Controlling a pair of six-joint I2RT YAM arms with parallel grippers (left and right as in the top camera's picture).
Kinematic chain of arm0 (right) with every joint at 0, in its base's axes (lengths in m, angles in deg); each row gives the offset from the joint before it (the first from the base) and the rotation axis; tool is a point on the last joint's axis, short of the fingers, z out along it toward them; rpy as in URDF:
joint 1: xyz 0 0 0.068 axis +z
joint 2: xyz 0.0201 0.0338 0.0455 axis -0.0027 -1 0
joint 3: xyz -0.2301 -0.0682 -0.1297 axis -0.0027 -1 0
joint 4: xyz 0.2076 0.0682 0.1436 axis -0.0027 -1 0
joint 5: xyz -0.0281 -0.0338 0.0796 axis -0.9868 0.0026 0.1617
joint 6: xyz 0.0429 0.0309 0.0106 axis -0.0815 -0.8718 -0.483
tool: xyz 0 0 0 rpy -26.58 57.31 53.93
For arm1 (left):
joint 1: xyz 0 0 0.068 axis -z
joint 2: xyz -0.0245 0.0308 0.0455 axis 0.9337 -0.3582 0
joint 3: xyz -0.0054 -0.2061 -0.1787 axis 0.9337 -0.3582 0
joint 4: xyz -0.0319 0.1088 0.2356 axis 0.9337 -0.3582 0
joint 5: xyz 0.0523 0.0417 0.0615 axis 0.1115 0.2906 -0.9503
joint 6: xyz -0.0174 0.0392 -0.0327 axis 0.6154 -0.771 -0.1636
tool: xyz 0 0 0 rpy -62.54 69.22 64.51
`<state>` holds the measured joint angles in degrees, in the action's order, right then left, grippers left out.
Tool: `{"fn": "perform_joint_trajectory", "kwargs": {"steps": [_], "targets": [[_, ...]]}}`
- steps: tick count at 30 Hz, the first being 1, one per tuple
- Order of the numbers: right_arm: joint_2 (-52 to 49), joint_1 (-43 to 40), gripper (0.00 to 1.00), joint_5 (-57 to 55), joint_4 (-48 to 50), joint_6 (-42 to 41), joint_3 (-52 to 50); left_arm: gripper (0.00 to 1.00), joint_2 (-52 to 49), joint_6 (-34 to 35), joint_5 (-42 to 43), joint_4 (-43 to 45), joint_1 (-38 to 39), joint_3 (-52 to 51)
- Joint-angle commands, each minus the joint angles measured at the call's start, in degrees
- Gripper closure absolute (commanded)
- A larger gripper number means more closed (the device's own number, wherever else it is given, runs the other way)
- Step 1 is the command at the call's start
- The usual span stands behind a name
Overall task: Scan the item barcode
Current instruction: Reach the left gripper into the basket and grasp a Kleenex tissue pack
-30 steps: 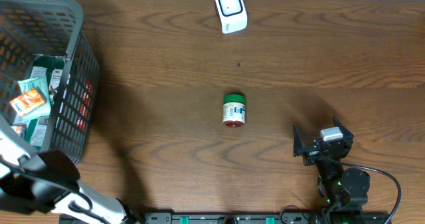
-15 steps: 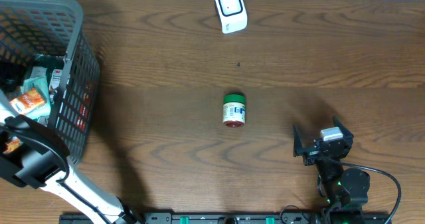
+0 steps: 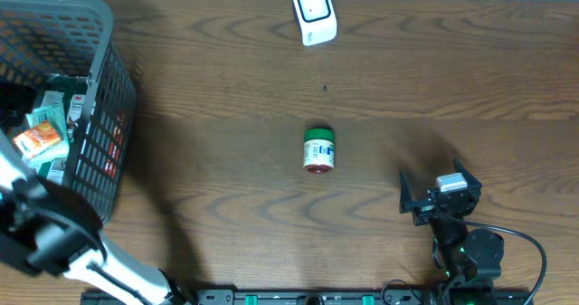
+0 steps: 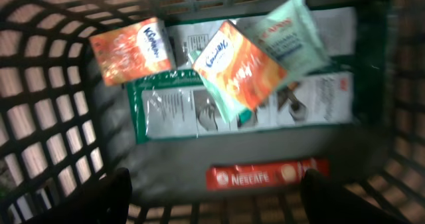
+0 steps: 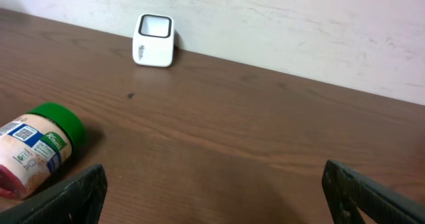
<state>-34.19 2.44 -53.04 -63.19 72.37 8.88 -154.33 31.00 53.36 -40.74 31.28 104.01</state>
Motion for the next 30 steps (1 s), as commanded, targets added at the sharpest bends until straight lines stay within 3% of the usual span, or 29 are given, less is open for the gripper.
{"fn": "perform_joint_trajectory", "kwargs": {"steps": [1, 7, 11, 20, 30], "targets": [[0.26, 0.02, 0.01, -0.28, -0.24, -0.85, -0.04, 0.18, 8.24, -0.33, -0.02, 4.98, 0.55, -6.80], [0.26, 0.02, 0.01, -0.28, -0.24, -0.85, -0.07, 0.18, 16.83, 2.27, -0.66, 23.74, 0.07, -28.68], [0.26, 0.02, 0.01, -0.28, -0.24, -0.85, -0.07, 0.18, 15.80, 2.27, -0.63, 33.44, -1.44, -35.39], [0.26, 0.02, 0.01, -0.28, -0.24, -0.85, -0.04, 0.19, 7.85, 0.50, 3.30, 40.92, -5.11, -35.69], [0.26, 0.02, 0.01, -0.28, -0.22, -0.85, -0.04, 0.19, 1.81, -0.85, 5.84, 42.97, -5.11, -35.71]]}}
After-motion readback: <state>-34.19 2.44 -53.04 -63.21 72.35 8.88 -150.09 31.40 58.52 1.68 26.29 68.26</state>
